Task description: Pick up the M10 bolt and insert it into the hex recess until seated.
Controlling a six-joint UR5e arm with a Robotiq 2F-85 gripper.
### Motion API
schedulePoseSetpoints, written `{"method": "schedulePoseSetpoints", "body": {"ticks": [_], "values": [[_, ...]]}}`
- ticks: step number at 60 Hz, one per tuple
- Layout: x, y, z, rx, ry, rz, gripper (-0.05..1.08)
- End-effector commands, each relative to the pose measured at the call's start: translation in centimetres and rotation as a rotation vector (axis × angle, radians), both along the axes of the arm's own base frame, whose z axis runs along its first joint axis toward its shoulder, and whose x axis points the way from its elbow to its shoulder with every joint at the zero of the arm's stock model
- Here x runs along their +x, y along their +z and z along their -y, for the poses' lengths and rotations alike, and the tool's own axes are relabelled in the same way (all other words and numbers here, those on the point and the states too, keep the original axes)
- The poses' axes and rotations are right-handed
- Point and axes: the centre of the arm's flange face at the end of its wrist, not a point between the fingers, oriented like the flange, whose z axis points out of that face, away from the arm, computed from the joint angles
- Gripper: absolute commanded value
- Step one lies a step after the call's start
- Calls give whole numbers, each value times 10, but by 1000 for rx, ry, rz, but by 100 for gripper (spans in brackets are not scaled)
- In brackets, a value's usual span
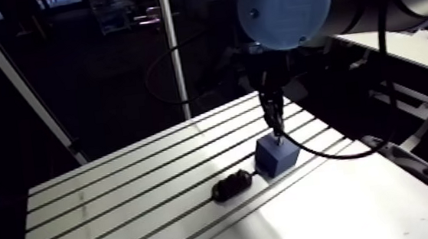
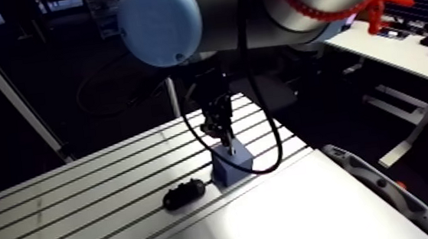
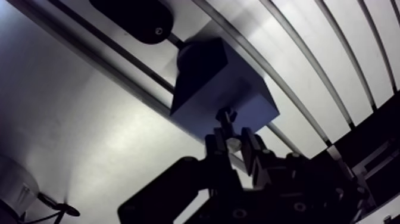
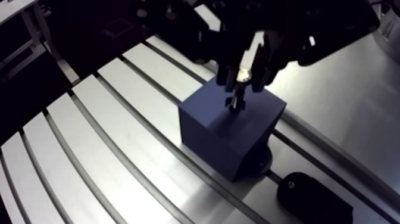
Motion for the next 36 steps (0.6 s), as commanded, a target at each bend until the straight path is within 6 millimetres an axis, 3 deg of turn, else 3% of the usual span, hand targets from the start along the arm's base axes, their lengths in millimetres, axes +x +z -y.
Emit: {"method": "schedulePoseSetpoints", "body": {"ticks": [1,36], "values": [[1,-3,1,-2,0,3,101],[0,-1,0,-1,1,-1,101]]}}
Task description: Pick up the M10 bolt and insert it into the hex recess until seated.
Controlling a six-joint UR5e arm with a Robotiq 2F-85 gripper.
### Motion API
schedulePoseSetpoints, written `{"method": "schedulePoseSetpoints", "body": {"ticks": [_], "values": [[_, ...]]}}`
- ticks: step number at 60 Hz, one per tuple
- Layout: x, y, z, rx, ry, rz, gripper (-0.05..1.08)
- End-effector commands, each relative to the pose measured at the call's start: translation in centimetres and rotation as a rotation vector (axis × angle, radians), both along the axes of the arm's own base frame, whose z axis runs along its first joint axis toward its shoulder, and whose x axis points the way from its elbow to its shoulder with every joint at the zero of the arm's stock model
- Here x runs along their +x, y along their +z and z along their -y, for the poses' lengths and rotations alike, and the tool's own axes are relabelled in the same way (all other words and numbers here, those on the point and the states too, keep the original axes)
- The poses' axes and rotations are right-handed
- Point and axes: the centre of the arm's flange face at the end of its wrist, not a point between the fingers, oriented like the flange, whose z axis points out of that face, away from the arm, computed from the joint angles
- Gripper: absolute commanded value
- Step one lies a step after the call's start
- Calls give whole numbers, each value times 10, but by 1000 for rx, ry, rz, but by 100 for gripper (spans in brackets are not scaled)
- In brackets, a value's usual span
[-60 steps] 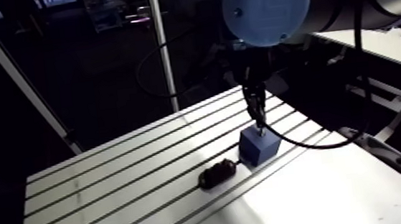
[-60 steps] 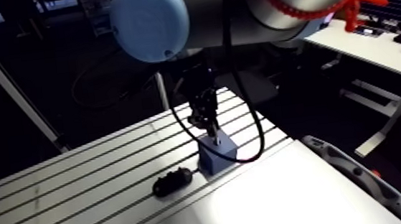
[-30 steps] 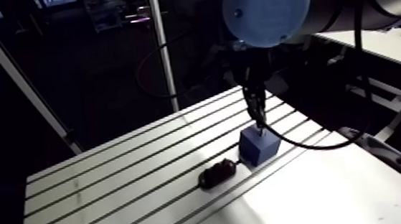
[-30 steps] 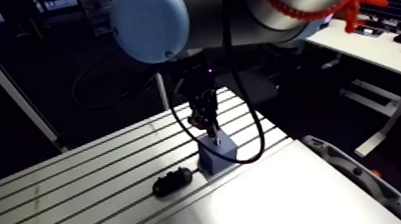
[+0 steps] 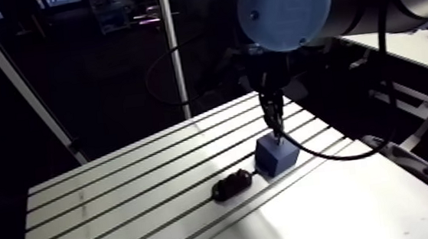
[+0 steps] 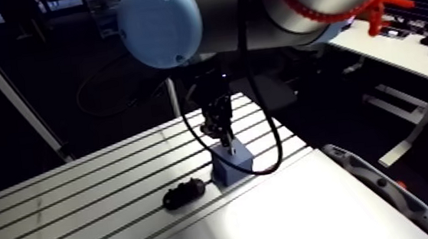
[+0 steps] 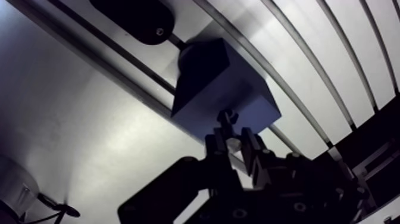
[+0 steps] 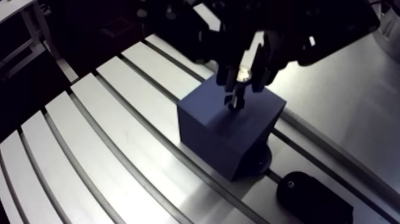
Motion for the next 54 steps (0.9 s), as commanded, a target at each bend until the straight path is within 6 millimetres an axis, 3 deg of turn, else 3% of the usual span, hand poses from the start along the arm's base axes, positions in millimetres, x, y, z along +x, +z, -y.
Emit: {"method": "schedulePoseSetpoints", "body": {"ticks": [1,54], "values": [[-1,2,0,2,0,-3,101],[0,0,1,0,0,-2,101]]}}
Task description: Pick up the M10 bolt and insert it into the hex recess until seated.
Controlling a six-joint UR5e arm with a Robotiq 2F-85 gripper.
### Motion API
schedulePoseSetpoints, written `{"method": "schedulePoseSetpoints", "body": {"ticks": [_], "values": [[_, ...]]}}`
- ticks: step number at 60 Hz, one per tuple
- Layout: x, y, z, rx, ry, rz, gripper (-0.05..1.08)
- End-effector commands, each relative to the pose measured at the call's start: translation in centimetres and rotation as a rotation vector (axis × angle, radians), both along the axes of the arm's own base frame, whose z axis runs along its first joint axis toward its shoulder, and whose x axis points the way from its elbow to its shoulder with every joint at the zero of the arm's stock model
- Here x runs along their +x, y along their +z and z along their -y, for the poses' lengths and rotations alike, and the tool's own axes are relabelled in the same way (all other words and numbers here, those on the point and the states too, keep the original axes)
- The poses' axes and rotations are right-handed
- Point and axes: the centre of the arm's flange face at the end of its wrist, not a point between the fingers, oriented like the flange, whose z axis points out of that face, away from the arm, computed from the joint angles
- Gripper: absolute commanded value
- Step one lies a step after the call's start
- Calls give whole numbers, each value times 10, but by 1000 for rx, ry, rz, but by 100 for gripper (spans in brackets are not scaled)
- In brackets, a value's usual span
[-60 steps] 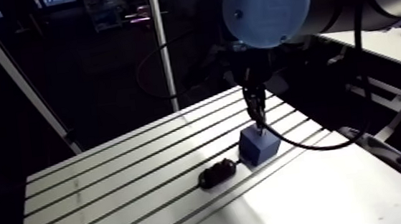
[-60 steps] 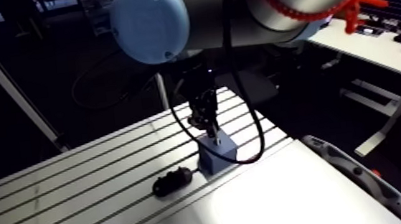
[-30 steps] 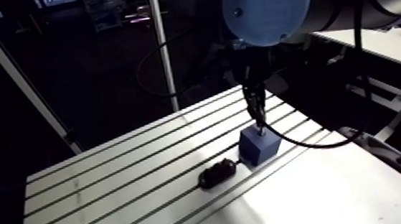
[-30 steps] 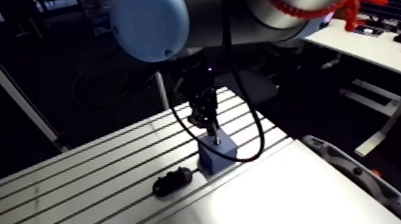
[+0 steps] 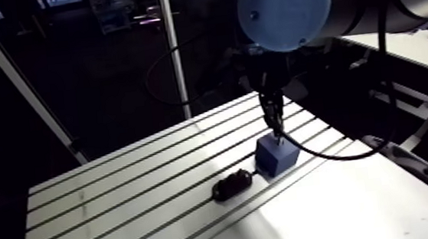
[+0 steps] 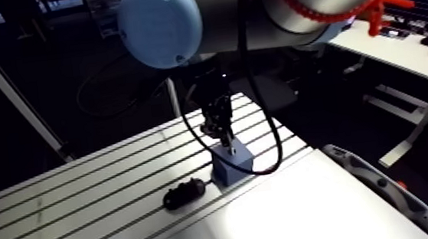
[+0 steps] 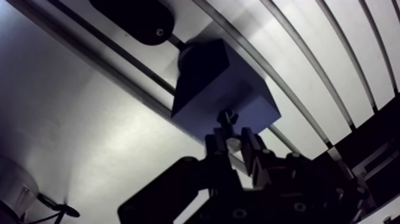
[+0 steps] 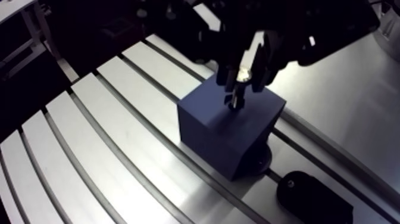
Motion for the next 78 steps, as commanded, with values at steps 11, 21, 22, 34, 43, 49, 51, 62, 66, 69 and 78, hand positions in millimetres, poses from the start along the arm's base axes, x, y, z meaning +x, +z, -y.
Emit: {"method": "schedulePoseSetpoints", "body": {"ticks": [11,21,22,34,43,49,51,62,66,69,78], "values": [[-1,2,0,6,1,-13,101],[-1,3,-1,9,1,-16,101],[-1,3,-1,9,1,-16,101],[-1,1,0,7,1,-12,101],[0,1,0,6,1,-12,101],[0,-1,1,6,1,-13,101],[1,0,1,6,1,-14,101],[2,-2,1,5,1,-9,101],[2,-2,1,6,1,-10,101],[2,-2,1,8,1,-17,101],[2,-4,1,12,2,-25,101]]}}
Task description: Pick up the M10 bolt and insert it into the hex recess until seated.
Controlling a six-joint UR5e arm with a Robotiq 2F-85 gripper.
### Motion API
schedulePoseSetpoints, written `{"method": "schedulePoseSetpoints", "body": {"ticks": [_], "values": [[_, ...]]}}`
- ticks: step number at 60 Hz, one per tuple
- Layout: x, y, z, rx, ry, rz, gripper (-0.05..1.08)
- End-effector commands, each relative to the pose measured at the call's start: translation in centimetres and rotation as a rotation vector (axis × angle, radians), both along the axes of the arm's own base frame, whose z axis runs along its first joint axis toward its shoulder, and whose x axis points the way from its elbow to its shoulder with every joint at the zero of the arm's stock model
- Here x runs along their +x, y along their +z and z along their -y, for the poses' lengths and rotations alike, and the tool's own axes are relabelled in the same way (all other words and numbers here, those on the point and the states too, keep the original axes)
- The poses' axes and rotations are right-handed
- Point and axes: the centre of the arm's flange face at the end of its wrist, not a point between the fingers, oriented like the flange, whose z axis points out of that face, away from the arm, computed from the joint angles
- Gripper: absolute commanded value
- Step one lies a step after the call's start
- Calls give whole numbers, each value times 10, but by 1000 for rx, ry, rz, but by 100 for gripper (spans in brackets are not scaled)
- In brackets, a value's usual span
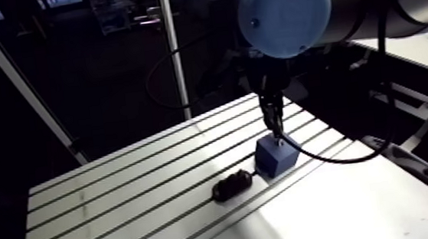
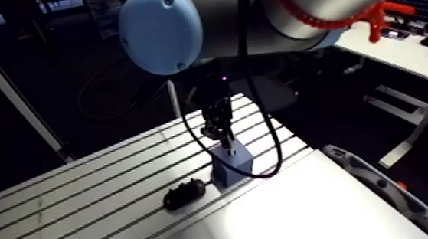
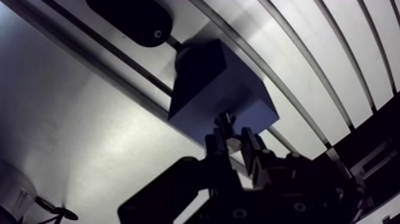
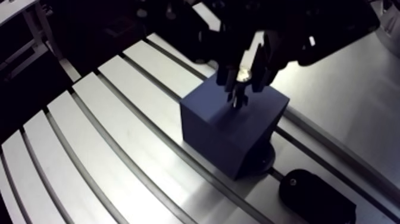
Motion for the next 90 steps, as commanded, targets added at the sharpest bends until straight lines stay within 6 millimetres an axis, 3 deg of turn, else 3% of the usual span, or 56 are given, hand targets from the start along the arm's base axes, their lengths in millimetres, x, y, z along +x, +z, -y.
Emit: {"method": "schedulePoseSetpoints", "body": {"ticks": [1,22,26,27,28,29,38,40,41,42,47,48,50,74,79,80,85,89,90], "values": [[0,-2,0,5,1,-11,101],[0,-2,0,9,-1,-19,99],[-1,-1,0,16,-4,-32,87],[-2,-1,-1,21,-8,-38,74],[-2,-1,-1,21,-8,-38,74],[-3,0,-1,25,-9,-45,62],[-4,0,-2,34,-8,-66,50],[-4,0,-2,35,-6,-66,35],[-4,0,-2,35,-6,-66,35],[-4,-1,-2,35,-6,-62,24],[-3,-1,-1,30,-6,-65,13],[-3,-2,-2,33,-7,-60,4],[-3,-2,-2,33,-9,-60,1],[-7,4,-3,35,-65,-87,3],[-11,11,-5,38,-98,-113,15],[-13,14,-5,30,-112,-128,22],[-18,23,-4,7,-133,-158,34],[-20,35,-2,-30,-145,-177,53],[-20,35,-2,-30,-145,-177,53]]}}
